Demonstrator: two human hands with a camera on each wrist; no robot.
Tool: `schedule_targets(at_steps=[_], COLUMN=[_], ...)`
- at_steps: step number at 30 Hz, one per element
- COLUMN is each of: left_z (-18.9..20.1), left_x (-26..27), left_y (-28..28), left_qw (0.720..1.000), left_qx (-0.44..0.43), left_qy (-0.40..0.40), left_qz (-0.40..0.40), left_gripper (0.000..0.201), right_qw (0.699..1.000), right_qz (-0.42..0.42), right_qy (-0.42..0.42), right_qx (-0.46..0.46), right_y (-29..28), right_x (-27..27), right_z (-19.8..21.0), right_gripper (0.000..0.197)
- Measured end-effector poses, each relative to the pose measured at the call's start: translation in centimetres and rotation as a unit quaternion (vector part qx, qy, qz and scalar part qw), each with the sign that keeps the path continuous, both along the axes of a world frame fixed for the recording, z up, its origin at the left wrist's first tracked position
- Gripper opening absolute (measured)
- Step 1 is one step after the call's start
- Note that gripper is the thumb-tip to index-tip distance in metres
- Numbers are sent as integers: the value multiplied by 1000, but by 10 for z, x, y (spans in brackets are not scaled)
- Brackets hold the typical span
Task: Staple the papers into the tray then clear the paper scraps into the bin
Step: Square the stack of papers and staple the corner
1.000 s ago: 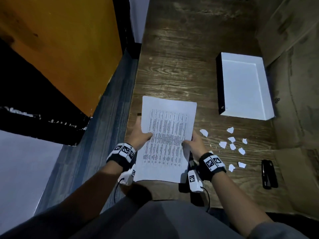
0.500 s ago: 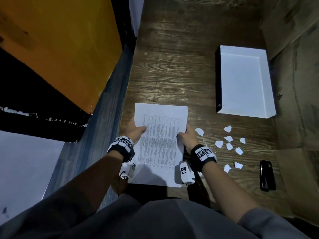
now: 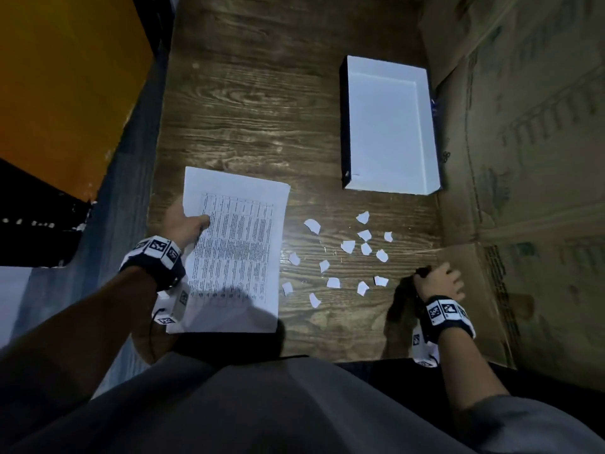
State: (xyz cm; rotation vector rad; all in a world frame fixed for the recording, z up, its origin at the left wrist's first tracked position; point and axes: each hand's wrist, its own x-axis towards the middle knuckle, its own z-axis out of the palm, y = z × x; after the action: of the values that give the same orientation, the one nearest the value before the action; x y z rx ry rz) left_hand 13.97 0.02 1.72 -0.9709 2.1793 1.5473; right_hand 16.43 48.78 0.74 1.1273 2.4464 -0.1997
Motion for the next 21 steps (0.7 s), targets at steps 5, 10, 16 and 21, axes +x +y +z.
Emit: schedule_targets(at_steps=[5,10,16,21], left_z=[2,11,30,35], left_x=[-3,-3,6,12], left_y=[4,12,18,14], left_qw=[1000,1000,997,993], left_qx=[-7,1,17,41], left_qy=[7,20,73,99], left_qz=[-12,-6,-10,-56], left_gripper=[44,49,66,68], right_qw=[995,995,887,661], right_qz=[-30,-27,-26,-57], right_qy=[-89,-41,207,315], right_qx=[-45,-86,-412,-679], right_y=[27,19,-84,-219], right_x=[15,6,-24,-65], right_z=[-30,-29,24,64], right_gripper=[78,75,40,31])
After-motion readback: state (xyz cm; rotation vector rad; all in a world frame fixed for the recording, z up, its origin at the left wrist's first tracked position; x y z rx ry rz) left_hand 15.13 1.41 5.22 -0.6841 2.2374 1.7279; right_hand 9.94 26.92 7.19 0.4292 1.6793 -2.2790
